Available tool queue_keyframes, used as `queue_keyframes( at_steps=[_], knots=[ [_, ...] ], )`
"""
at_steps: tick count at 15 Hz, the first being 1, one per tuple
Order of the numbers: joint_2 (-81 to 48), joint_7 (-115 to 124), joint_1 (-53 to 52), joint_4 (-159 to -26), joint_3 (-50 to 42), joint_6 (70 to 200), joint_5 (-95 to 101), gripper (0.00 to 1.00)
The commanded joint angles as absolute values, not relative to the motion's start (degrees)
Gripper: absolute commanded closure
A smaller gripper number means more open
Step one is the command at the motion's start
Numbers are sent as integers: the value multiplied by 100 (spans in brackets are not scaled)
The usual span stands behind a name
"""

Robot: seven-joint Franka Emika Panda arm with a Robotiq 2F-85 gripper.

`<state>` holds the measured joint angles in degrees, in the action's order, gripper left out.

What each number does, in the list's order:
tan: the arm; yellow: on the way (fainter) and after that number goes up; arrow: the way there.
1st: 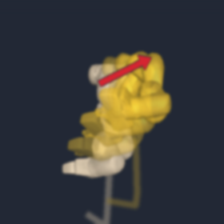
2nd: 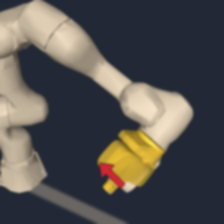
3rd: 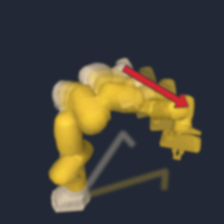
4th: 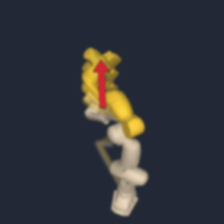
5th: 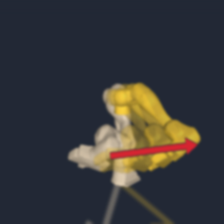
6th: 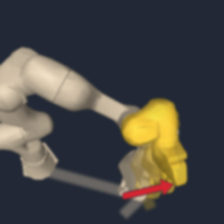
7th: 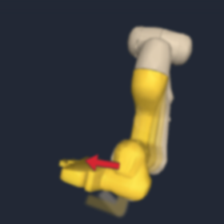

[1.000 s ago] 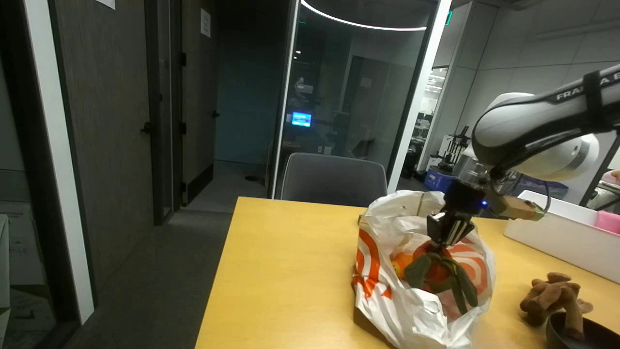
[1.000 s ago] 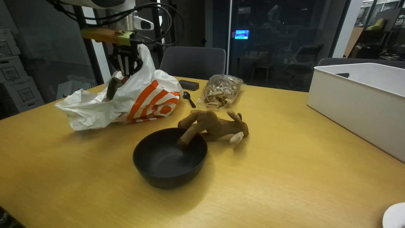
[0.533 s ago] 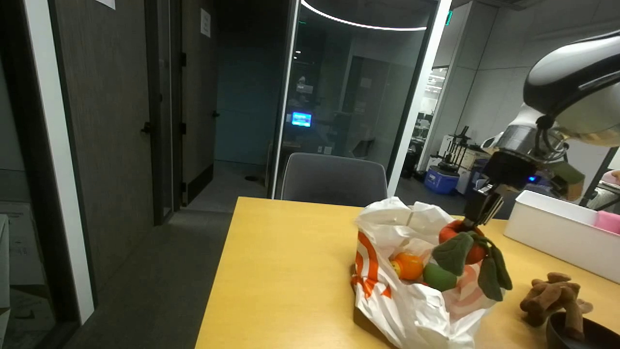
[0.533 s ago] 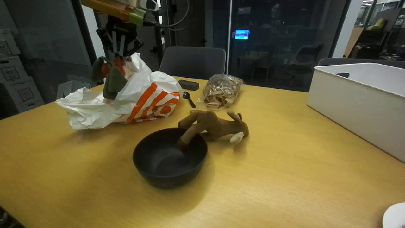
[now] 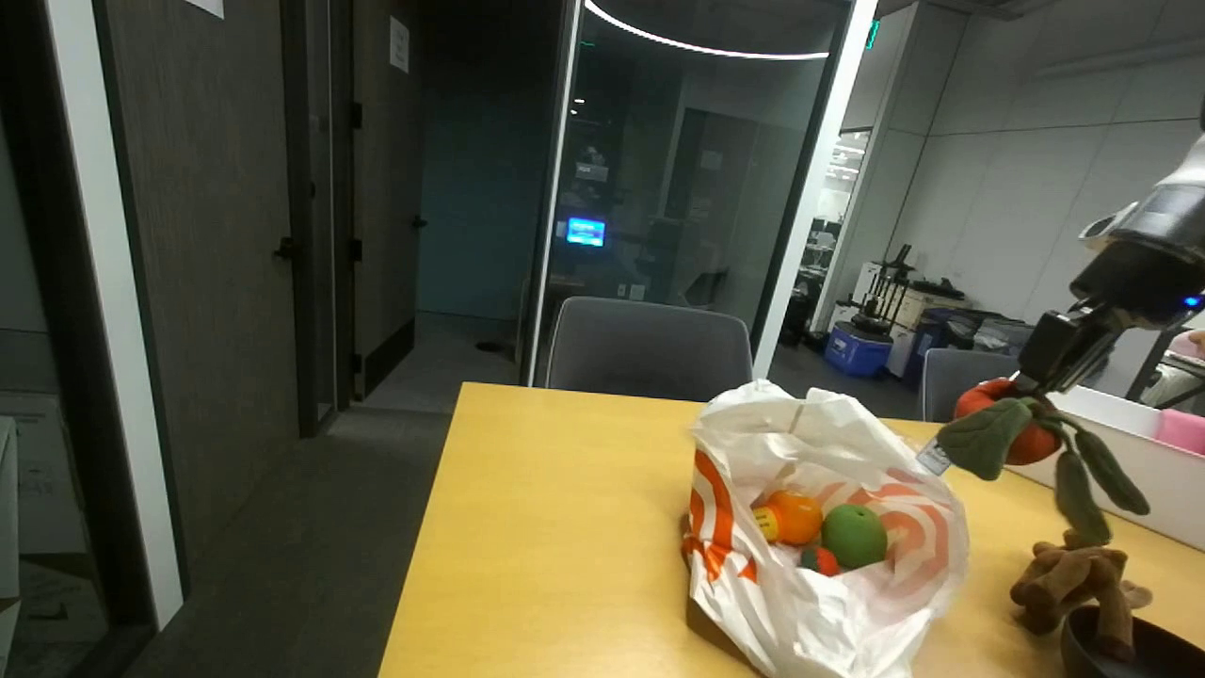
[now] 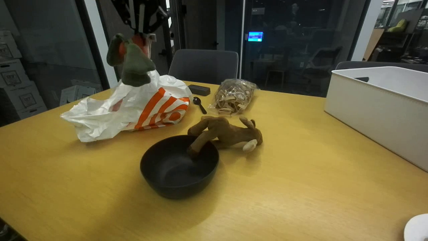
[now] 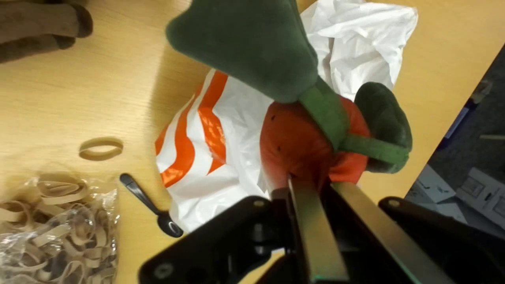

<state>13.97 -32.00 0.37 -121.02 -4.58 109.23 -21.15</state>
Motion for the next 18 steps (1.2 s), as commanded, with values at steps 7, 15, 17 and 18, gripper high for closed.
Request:
queue_keyframes(
  at_steps=[7, 15, 17, 18],
  knots=[
    [2332, -1516, 489, -13566, -780, 12294, -1961, 98],
    [1790, 932, 861, -14380, -362, 14142, -815, 96],
    [1647, 1775, 1044, -14434, -175, 14440, -270, 95],
    [1609, 2254, 1166, -14462, -60, 14485, 92, 95]
  ],
)
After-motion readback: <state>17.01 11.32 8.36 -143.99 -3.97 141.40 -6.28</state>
